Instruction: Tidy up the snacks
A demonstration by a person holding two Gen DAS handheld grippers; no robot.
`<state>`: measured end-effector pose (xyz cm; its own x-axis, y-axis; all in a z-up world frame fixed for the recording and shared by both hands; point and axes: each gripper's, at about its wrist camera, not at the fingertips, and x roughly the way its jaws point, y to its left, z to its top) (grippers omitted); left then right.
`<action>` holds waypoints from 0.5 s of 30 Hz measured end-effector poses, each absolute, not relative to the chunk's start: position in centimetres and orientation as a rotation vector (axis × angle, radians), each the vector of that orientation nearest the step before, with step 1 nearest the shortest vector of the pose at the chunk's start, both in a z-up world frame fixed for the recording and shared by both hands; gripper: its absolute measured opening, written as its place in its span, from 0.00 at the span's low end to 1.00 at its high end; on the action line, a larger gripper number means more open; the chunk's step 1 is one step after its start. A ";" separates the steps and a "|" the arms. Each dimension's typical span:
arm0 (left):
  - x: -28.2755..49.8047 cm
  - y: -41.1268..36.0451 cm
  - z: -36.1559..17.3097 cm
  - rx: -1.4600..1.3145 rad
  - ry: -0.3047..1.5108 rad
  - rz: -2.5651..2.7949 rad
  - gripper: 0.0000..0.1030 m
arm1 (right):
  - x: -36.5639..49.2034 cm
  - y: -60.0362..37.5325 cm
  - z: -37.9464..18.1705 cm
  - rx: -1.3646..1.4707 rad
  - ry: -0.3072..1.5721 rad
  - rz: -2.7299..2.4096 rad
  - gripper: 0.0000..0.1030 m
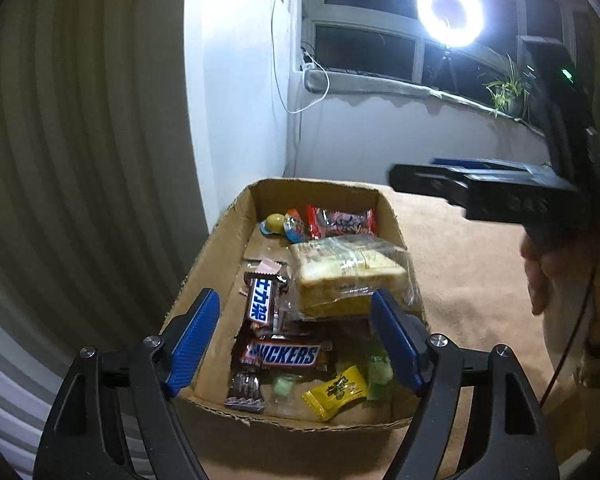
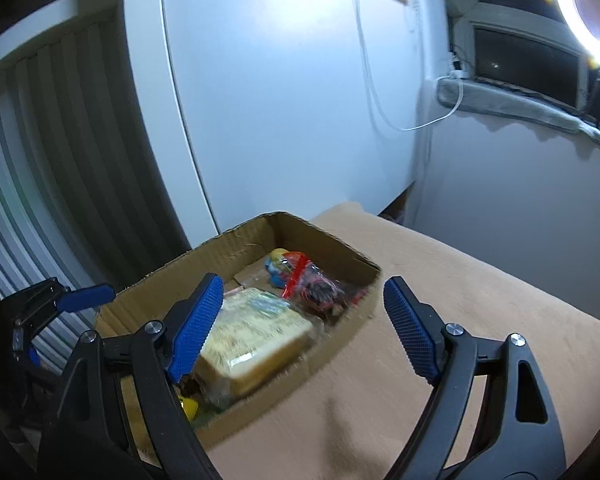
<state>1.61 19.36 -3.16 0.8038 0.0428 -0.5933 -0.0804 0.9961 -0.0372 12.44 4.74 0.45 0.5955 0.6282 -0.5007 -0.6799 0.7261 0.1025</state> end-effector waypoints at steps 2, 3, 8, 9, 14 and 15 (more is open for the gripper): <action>1.4 19.0 -2.7 -0.059 0.619 0.071 0.76 | 11.5 3.6 0.8 -0.117 0.497 0.720 0.98; 1.3 18.8 -2.4 -0.058 0.611 0.074 0.79 | 11.0 3.0 1.0 -0.119 0.480 0.704 1.00; 0.4 17.6 -1.0 -0.035 0.567 0.102 0.81 | 9.1 0.0 1.5 -0.114 0.450 0.621 1.00; 0.3 17.3 -0.7 -0.037 0.558 0.101 0.84 | 8.6 -1.0 1.6 -0.102 0.442 0.603 1.00; -0.2 15.6 0.9 -0.051 0.510 0.076 1.00 | 6.6 -5.0 1.5 -0.064 0.414 0.509 1.00; -0.2 15.1 1.1 -0.046 0.511 0.069 1.00 | 6.1 -6.1 1.4 -0.054 0.412 0.487 1.00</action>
